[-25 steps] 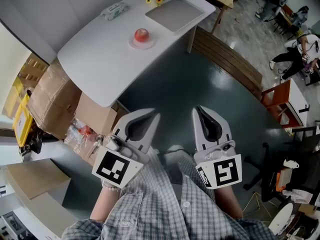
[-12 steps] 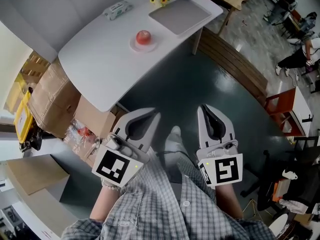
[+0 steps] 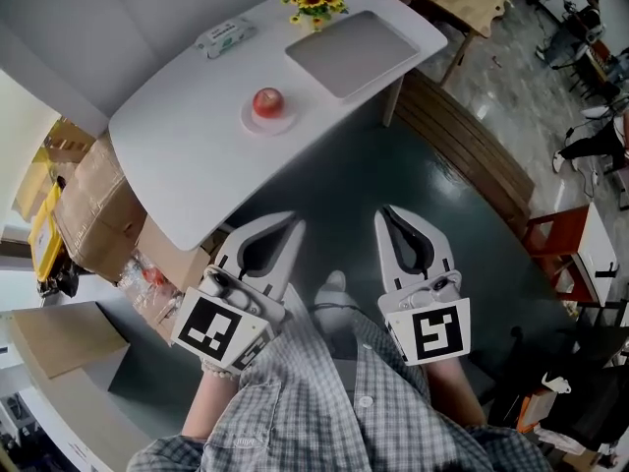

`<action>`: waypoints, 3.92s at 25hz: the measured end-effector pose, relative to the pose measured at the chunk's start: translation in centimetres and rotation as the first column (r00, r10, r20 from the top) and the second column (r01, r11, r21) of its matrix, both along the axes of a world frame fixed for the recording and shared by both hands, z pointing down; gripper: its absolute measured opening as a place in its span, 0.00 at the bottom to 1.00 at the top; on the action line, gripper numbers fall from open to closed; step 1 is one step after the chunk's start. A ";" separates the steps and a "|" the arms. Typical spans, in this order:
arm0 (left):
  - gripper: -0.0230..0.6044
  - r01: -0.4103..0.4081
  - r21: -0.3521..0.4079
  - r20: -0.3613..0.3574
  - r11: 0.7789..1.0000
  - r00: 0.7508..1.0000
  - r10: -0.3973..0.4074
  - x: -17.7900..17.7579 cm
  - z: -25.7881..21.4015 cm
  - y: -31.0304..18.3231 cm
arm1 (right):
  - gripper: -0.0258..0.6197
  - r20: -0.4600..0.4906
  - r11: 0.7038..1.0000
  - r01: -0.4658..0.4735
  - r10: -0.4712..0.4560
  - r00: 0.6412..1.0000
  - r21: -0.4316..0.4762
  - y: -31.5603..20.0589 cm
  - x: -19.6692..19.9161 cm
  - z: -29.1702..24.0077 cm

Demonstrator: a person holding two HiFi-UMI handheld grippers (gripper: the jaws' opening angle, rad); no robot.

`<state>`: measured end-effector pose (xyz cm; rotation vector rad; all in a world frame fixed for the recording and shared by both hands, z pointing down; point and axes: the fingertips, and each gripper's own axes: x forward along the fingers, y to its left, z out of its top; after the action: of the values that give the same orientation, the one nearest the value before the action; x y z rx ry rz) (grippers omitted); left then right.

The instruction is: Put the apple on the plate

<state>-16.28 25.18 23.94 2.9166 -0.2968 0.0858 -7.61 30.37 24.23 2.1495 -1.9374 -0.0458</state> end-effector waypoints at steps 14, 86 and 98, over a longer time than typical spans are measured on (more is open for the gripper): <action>0.05 0.066 0.028 0.037 0.997 0.997 -0.067 7.9 0.6 -1.3 | 0.08 0.011 0.998 0.058 -0.058 0.998 0.010 -2.3 8.8 1.1; 0.05 0.543 -0.344 0.451 0.766 0.811 -0.372 3.7 21.8 -31.4 | 0.08 0.371 0.721 0.408 -0.222 0.902 -0.561 -38.9 10.7 23.2; 0.05 0.588 -0.445 0.498 0.676 0.789 -0.359 3.3 26.5 -31.3 | 0.08 0.441 0.661 0.416 -0.141 0.886 -0.625 -38.5 10.6 27.3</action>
<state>-12.98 -6.12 50.42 2.0973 -0.9236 0.5497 2.99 -8.14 51.48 1.3769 -1.9859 0.9517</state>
